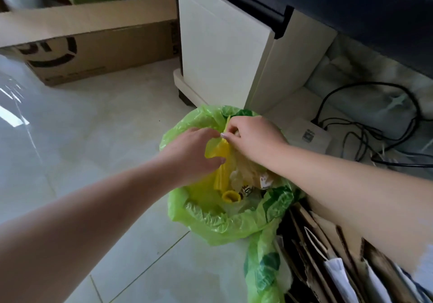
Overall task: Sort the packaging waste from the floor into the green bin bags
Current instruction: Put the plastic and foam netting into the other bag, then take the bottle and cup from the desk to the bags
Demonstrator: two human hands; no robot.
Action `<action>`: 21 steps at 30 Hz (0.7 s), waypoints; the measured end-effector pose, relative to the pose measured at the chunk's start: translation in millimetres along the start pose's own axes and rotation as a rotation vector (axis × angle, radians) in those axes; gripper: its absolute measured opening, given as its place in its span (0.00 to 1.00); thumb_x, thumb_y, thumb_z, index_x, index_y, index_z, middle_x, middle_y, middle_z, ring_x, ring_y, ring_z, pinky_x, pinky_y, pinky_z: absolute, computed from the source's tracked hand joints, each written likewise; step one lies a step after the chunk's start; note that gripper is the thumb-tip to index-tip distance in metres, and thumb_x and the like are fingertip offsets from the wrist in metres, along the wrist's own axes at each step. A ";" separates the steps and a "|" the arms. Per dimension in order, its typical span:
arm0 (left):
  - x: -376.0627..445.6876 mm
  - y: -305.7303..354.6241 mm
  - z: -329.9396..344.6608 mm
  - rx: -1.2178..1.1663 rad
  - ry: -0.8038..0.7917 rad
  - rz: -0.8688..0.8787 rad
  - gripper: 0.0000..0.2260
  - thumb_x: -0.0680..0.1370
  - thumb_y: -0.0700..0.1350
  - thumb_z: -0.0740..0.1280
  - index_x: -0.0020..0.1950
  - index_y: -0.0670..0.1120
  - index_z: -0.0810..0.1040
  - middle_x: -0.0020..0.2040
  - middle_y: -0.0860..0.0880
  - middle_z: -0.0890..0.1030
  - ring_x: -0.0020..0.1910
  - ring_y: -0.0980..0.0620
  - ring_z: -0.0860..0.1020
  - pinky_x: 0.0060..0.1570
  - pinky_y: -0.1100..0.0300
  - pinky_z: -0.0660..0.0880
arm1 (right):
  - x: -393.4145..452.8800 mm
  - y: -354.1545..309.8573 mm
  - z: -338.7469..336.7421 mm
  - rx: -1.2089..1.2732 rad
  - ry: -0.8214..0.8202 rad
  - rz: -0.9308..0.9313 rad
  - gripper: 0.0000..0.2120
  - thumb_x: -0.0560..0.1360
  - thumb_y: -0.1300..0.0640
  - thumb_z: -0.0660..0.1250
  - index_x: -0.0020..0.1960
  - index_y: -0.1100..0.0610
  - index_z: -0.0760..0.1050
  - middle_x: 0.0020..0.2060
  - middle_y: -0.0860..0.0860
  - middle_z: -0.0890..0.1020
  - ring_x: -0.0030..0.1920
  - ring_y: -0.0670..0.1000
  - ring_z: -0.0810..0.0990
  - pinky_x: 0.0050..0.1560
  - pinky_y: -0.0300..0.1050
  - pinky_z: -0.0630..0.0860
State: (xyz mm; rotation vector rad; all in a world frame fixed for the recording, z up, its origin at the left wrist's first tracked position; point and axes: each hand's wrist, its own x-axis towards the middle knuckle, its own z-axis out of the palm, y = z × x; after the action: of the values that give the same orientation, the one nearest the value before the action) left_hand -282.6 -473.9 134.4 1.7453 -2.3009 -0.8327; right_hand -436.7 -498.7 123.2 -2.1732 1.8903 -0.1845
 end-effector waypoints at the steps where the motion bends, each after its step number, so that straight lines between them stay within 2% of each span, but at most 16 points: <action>1: 5.9 -2.8 0.0 -0.039 0.013 0.003 0.25 0.74 0.53 0.67 0.70 0.54 0.66 0.69 0.51 0.70 0.67 0.51 0.69 0.62 0.59 0.67 | -0.4 -0.1 -2.1 0.038 0.014 0.003 0.09 0.77 0.47 0.61 0.47 0.49 0.77 0.38 0.45 0.78 0.41 0.51 0.77 0.35 0.43 0.70; 3: 11.8 -4.7 -5.2 -0.152 0.037 -0.007 0.24 0.74 0.52 0.68 0.69 0.53 0.69 0.67 0.52 0.72 0.66 0.52 0.71 0.63 0.59 0.67 | -4.7 -1.4 -10.5 0.125 0.021 0.036 0.07 0.77 0.49 0.62 0.49 0.49 0.77 0.42 0.44 0.80 0.45 0.49 0.78 0.43 0.45 0.75; 6: 4.1 5.3 -32.5 -0.303 0.028 -0.049 0.22 0.73 0.49 0.70 0.66 0.50 0.72 0.65 0.52 0.76 0.64 0.53 0.73 0.64 0.58 0.69 | -20.5 -10.8 -35.8 0.283 -0.082 0.179 0.10 0.75 0.50 0.64 0.57 0.48 0.75 0.57 0.47 0.78 0.55 0.49 0.77 0.55 0.49 0.75; 10: -22.1 38.6 -104.5 -0.399 -0.015 -0.074 0.20 0.73 0.45 0.71 0.64 0.48 0.73 0.62 0.49 0.78 0.62 0.52 0.75 0.63 0.56 0.71 | -51.3 -44.2 -112.9 0.387 -0.170 0.259 0.20 0.75 0.48 0.65 0.66 0.46 0.68 0.65 0.46 0.70 0.59 0.48 0.74 0.56 0.42 0.71; 14: -55.5 102.9 -219.9 -0.431 -0.052 -0.029 0.20 0.73 0.44 0.71 0.64 0.48 0.73 0.58 0.51 0.78 0.60 0.53 0.75 0.59 0.62 0.69 | -93.6 -84.2 -239.0 0.435 -0.180 0.260 0.25 0.74 0.48 0.66 0.69 0.47 0.65 0.69 0.46 0.65 0.64 0.46 0.70 0.63 0.39 0.66; 16: -79.4 143.7 -287.1 -0.504 -0.039 -0.023 0.19 0.74 0.43 0.70 0.64 0.46 0.74 0.58 0.50 0.78 0.59 0.52 0.76 0.59 0.61 0.70 | -117.8 -107.0 -310.5 0.473 -0.158 0.296 0.25 0.74 0.50 0.67 0.69 0.47 0.65 0.69 0.46 0.66 0.65 0.46 0.68 0.66 0.39 0.65; 18: -111.9 184.5 -349.3 -0.586 -0.047 -0.037 0.18 0.74 0.43 0.69 0.63 0.44 0.74 0.59 0.48 0.78 0.59 0.50 0.77 0.62 0.56 0.72 | -147.4 -131.3 -380.3 0.512 -0.082 0.342 0.25 0.73 0.51 0.69 0.68 0.48 0.67 0.66 0.46 0.69 0.63 0.44 0.70 0.67 0.39 0.66; 21: -168.2 236.9 -427.6 -0.623 -0.113 0.001 0.17 0.74 0.42 0.70 0.62 0.46 0.74 0.56 0.51 0.79 0.58 0.51 0.78 0.61 0.56 0.73 | -195.7 -165.9 -478.9 0.529 0.081 0.390 0.23 0.72 0.53 0.70 0.66 0.49 0.70 0.60 0.42 0.71 0.61 0.40 0.69 0.64 0.29 0.62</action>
State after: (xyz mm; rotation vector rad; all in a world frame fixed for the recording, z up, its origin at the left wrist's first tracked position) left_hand -248.3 -423.9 647.8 1.4376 -1.8038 -1.4781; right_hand -431.9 -336.8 641.8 -1.4495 1.9795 -0.6212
